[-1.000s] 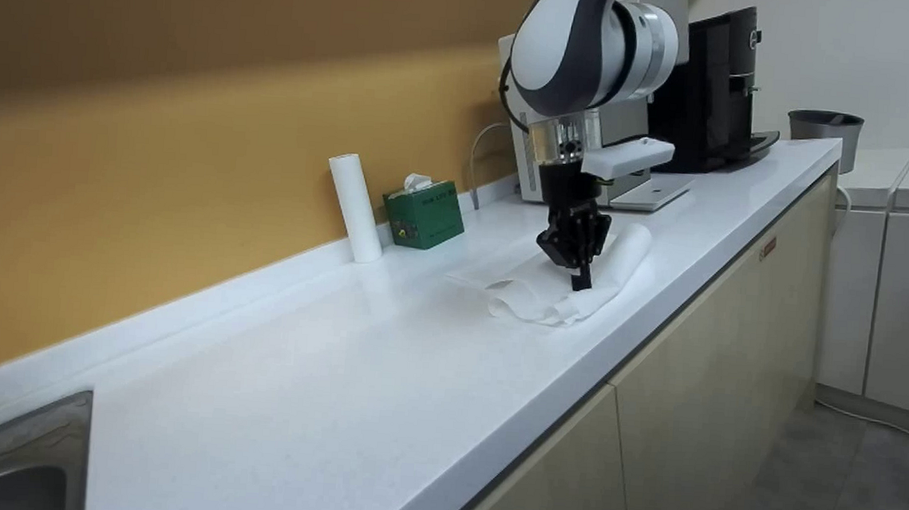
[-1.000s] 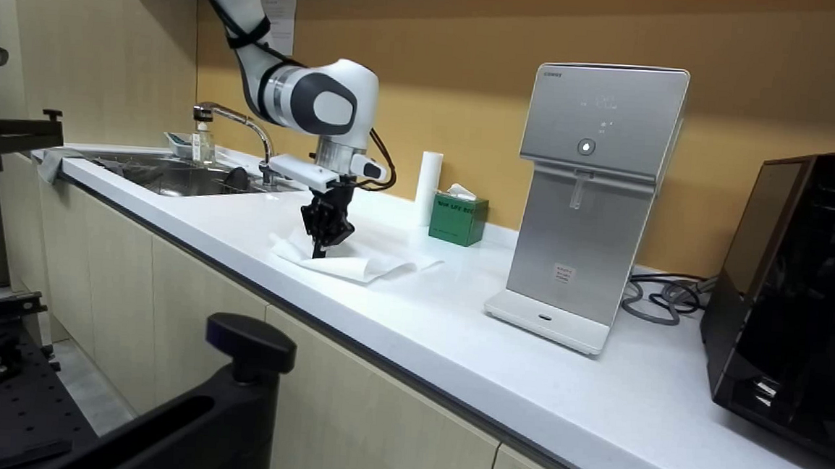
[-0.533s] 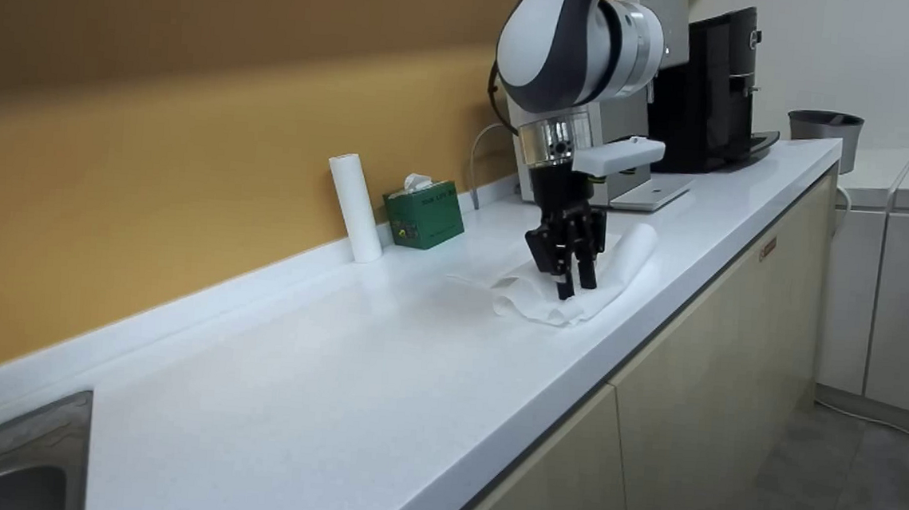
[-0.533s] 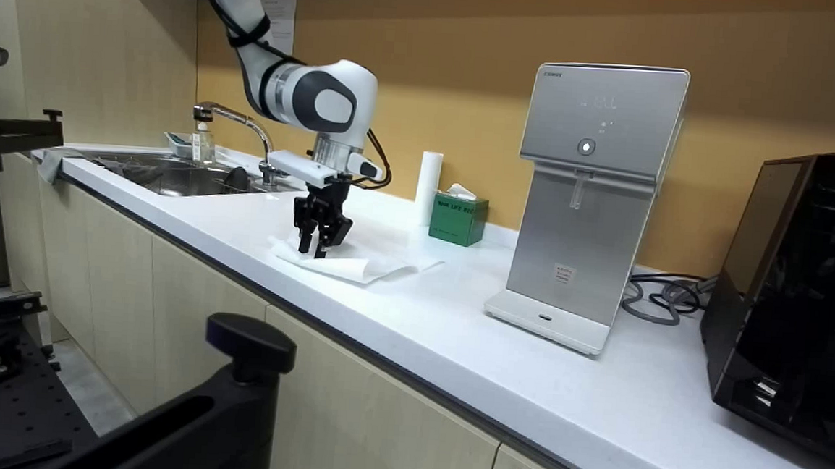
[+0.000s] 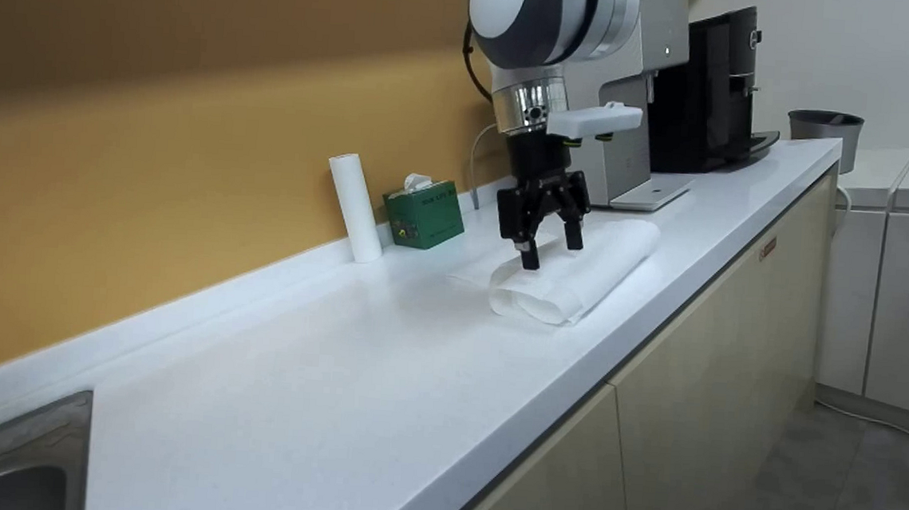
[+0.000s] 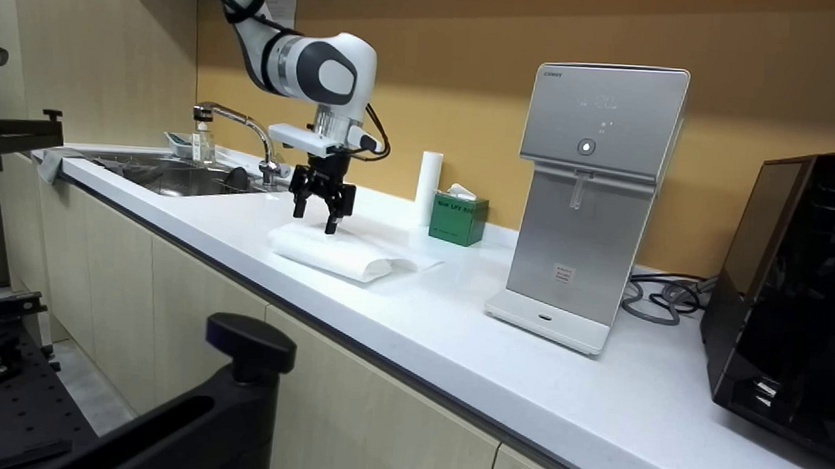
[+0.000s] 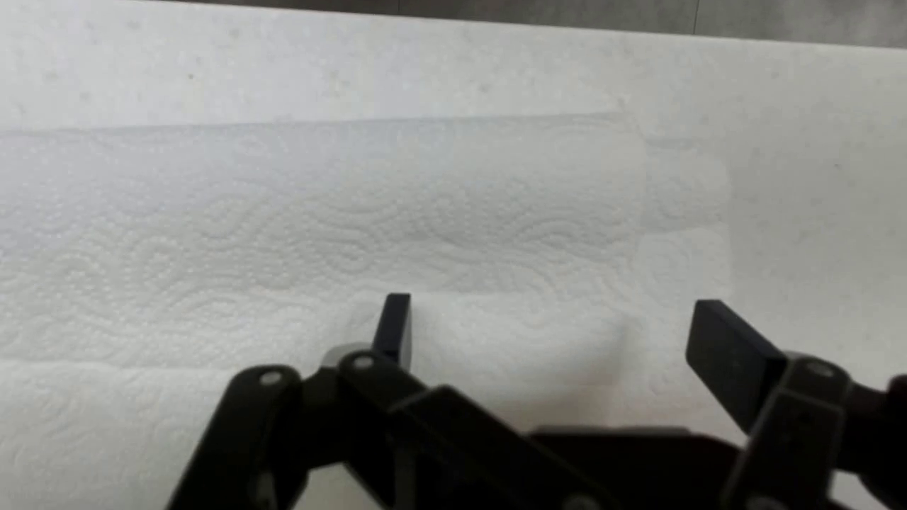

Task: Use the paper towels to wipe the counter top

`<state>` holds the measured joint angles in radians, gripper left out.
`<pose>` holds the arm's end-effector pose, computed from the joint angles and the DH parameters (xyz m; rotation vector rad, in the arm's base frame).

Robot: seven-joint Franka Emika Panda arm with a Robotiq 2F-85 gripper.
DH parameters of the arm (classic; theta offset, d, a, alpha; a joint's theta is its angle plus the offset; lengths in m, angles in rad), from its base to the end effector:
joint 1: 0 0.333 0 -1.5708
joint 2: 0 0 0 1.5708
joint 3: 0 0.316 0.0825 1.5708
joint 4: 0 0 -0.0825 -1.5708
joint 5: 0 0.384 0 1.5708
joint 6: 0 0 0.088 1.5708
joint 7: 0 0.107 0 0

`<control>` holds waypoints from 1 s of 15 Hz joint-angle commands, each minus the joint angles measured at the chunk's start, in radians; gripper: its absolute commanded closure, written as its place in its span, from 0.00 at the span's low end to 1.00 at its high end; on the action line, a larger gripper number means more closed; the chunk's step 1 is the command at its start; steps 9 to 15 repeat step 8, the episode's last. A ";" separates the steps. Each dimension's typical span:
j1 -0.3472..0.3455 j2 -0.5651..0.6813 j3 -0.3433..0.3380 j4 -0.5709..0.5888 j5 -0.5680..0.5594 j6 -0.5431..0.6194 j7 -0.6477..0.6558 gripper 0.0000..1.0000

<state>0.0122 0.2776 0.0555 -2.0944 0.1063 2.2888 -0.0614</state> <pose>0.5699 0.0406 0.2823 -3.0457 -0.0827 0.1273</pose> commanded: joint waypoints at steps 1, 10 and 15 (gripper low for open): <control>0.027 -0.030 -0.015 0.034 -0.055 -0.047 0.090 0.00; 0.069 -0.040 -0.027 0.062 -0.201 -0.048 0.219 0.00; 0.069 -0.040 -0.027 0.062 -0.201 -0.048 0.219 0.00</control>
